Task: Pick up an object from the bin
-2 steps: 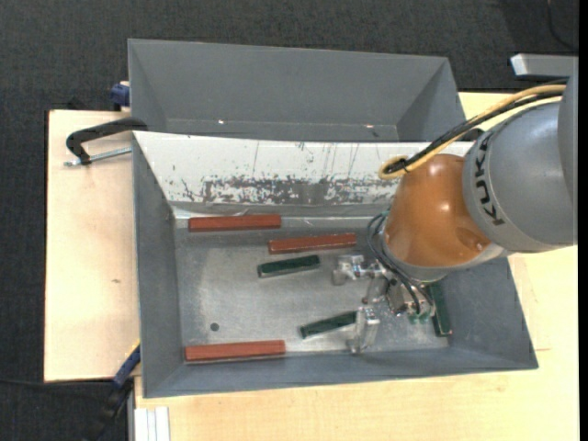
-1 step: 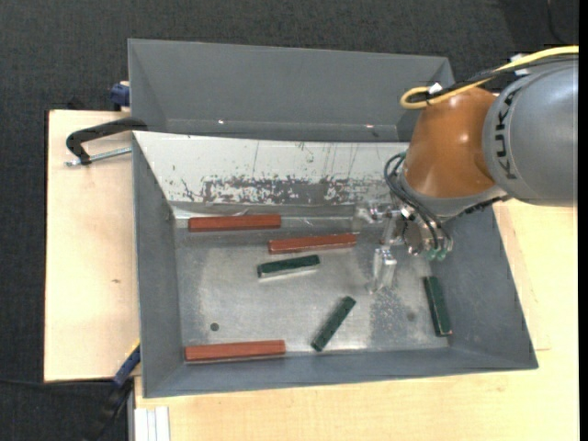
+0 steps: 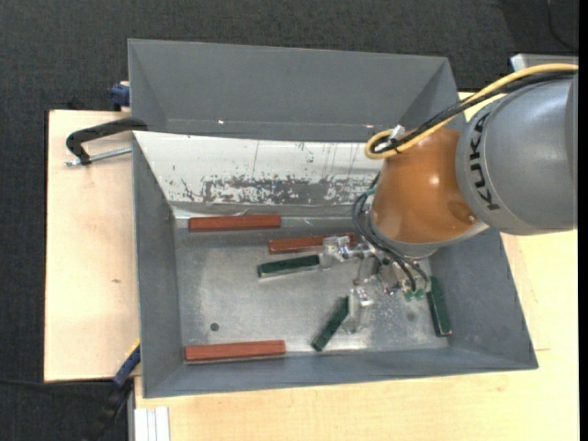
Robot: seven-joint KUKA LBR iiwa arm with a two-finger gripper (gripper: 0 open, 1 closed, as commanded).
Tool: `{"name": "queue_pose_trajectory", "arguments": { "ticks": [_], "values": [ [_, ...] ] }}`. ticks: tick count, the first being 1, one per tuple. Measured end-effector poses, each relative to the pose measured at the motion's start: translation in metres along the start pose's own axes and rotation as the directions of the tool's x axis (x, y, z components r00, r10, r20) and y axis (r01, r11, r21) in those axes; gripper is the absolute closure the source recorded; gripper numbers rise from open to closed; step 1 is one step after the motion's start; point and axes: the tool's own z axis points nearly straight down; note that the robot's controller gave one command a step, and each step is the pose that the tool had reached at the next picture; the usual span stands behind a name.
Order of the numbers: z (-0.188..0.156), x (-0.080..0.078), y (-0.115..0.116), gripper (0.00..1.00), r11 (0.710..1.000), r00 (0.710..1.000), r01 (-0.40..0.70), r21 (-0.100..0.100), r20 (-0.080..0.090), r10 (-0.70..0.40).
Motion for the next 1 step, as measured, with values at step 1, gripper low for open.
{"name": "queue_pose_trajectory", "arguments": {
  "ticks": [1],
  "values": [
    [0.0225,-0.0674,0.0711,0.0,0.996,0.996,-0.092,-0.001,0.003,0.092]
  ]
}}
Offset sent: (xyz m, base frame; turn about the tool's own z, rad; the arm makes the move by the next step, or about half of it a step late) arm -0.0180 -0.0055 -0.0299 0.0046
